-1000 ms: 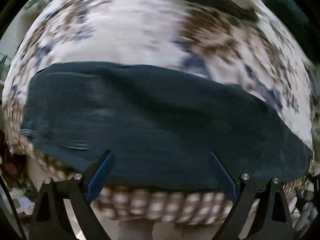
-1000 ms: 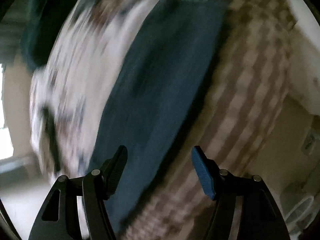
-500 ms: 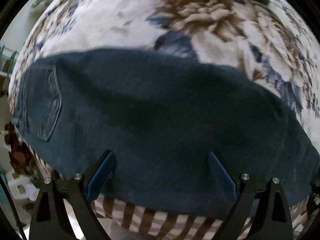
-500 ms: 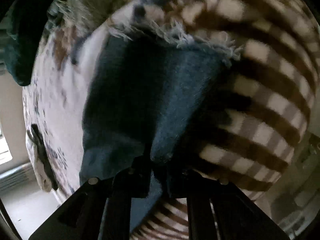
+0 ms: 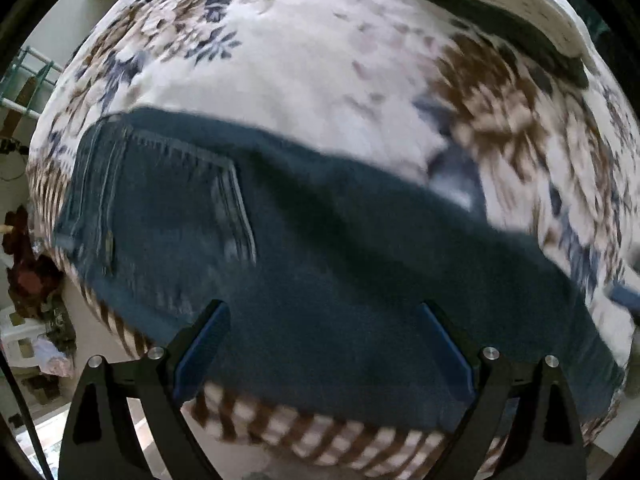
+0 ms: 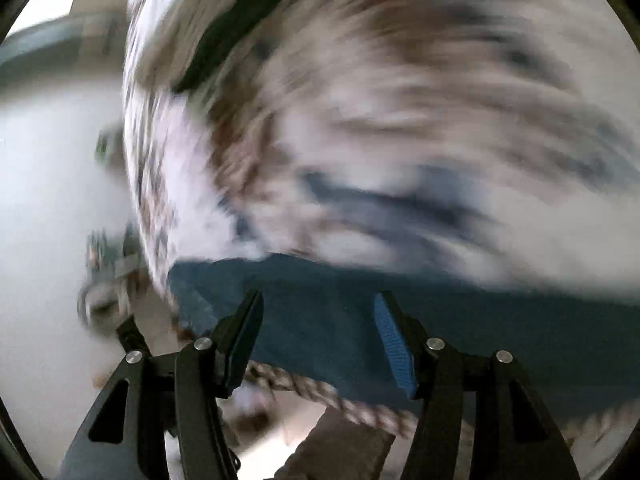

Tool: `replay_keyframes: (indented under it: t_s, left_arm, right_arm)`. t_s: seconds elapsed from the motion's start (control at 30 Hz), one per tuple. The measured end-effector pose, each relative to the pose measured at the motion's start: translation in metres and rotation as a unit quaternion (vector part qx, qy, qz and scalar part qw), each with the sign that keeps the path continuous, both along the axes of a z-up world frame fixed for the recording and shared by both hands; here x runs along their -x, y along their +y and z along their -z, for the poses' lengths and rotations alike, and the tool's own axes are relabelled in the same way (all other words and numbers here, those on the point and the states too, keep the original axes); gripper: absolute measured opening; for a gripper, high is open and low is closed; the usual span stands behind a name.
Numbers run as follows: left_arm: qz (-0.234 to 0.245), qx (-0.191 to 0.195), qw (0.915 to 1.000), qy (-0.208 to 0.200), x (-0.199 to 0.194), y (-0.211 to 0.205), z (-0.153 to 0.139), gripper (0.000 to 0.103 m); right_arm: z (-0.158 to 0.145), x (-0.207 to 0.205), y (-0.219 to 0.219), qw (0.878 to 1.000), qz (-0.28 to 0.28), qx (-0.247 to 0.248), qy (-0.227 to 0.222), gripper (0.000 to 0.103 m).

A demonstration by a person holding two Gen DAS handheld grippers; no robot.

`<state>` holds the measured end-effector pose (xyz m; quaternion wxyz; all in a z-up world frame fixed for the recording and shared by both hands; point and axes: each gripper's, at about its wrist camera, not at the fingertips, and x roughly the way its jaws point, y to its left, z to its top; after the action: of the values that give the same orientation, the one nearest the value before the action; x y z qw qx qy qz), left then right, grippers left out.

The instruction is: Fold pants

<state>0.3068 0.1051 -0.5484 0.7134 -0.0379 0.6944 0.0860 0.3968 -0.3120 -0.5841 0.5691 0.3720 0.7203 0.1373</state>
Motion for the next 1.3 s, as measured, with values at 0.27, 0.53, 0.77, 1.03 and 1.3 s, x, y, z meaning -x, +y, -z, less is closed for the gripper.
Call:
replay_keyframes:
  t_s: [0.27,0.53,0.77,1.03,1.3]
  left_arm:
    - [-0.012,0.011,0.9996,-0.021,-0.063,0.035,-0.022,0.095]
    - [-0.031,0.037,0.9986,-0.021,-0.115,0.038,0.002,0.095]
    - [0.058,-0.016,0.998,-0.018,-0.086,0.031,0.012,0.095]
    - [0.072,-0.05,0.9959,-0.02,-0.044,0.033,0.007,0.095]
    - [0.062,-0.047,0.997,-0.001,-0.012,0.025,0.003,0.095]
  right_arm:
    - [0.061,-0.051,0.086,0.989,-0.095,-0.006,0.11,0.059]
    - [0.024,0.015,0.092,0.98,-0.173,-0.042,0.085,0.057]
    - [0.012,0.038,0.119,0.959,-0.279,-0.028,0.049,0.057]
    - [0.039,0.022,0.113,0.976,-0.193,-0.062,0.075,0.057]
    - [0.085,0.023,0.114,0.972,-0.106,-0.149,0.146,0.057]
